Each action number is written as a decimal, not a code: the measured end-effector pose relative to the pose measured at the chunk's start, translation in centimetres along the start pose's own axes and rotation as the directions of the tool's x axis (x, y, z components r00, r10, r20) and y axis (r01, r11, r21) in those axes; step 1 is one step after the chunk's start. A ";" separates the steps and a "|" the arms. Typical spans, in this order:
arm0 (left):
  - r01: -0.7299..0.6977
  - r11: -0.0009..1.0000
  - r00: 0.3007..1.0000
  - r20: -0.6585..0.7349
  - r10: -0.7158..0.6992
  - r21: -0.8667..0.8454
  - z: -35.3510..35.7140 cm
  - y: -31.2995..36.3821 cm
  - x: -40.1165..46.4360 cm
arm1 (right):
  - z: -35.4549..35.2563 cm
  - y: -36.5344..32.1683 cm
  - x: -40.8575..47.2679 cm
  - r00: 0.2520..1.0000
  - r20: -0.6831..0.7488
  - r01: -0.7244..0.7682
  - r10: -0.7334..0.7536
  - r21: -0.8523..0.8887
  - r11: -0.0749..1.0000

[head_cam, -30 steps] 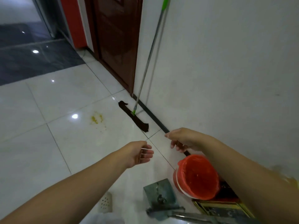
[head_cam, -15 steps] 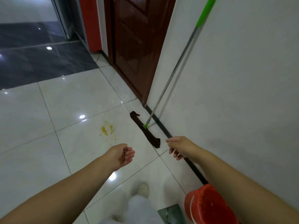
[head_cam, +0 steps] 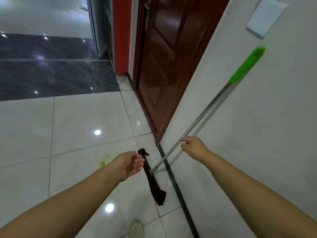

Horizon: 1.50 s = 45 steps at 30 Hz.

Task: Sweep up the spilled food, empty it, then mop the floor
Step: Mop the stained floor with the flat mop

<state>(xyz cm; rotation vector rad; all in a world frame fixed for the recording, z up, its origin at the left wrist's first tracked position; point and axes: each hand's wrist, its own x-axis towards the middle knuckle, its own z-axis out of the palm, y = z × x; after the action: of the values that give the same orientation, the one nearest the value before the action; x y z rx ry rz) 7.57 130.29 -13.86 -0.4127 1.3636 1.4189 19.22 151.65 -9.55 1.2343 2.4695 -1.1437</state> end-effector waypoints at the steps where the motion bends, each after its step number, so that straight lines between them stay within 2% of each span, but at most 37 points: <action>1: -0.005 1.000 1.000 0.000 0.005 -0.015 1.1 1.0 0.7 | -1.9 -0.1 2.0 0.999 -0.014 0.030 -0.032 -0.086 0.996; 3: -0.014 0.999 1.000 -0.014 0.014 -0.044 2.6 2.8 2.0 | -5.0 -0.5 5.6 0.994 -0.043 0.087 -0.102 -0.271 0.959; 5: -0.025 0.997 0.999 -0.033 0.023 -0.071 3.4 4.1 3.2 | -7.2 -0.8 8.7 0.976 -0.062 0.153 -0.207 -0.481 0.863; 7: -0.026 0.995 0.999 -0.049 0.022 -0.092 3.8 5.0 4.3 | -8.6 -1.0 11.1 0.940 -0.041 0.211 -0.338 -0.707 0.675; 10: -0.025 0.994 0.996 -0.090 0.015 -0.111 4.1 5.6 5.5 | -9.9 -1.3 13.3 0.883 0.084 0.234 -0.463 -0.932 0.276; 12: -0.021 0.993 0.993 -0.120 0.007 -0.117 4.2 5.6 6.1 | -10.5 -1.6 14.1 0.884 0.166 0.217 -0.436 -0.974 0.068; 15: -0.004 0.990 0.991 -0.131 -0.014 -0.141 4.1 5.3 6.8 | -11.3 -2.1 14.9 0.949 0.151 0.135 -0.278 -0.988 -0.078; 18: 0.015 0.988 0.990 -0.138 -0.037 -0.157 3.8 4.8 7.2 | -11.6 -2.3 15.2 0.977 0.114 0.092 -0.179 -0.988 -0.127; 20: 0.034 0.984 0.989 -0.139 -0.059 -0.174 3.5 4.4 7.2 | -11.4 -2.1 15.1 0.985 0.103 0.087 -0.135 -0.989 -0.123; 26: 0.075 0.977 0.987 -0.124 -0.102 -0.202 1.7 2.9 6.2 | -10.3 -0.8 12.8 0.991 0.132 0.128 -0.010 -0.976 -0.176; 32: 0.069 0.981 0.990 -0.106 -0.089 -0.184 -1.1 1.9 3.8 | -8.2 -1.9 7.8 0.978 0.198 0.180 -0.059 -0.958 -0.222; 40: 0.036 0.989 0.997 -0.056 -0.044 -0.140 -8.1 1.4 -0.8 | -3.9 -6.4 -1.4 0.994 0.093 0.080 -0.061 -0.978 -0.192; 45: 0.035 0.993 0.998 -0.043 -0.040 -0.111 -14.4 0.1 -3.3 | -0.5 -10.0 -7.4 0.999 0.023 0.014 -0.038 -0.978 -0.210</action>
<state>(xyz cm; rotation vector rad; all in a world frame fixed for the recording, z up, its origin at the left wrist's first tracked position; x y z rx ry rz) 2.81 116.36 -15.20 -0.5425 1.3104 1.4661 16.78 143.69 -0.28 0.4784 2.1288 1.0404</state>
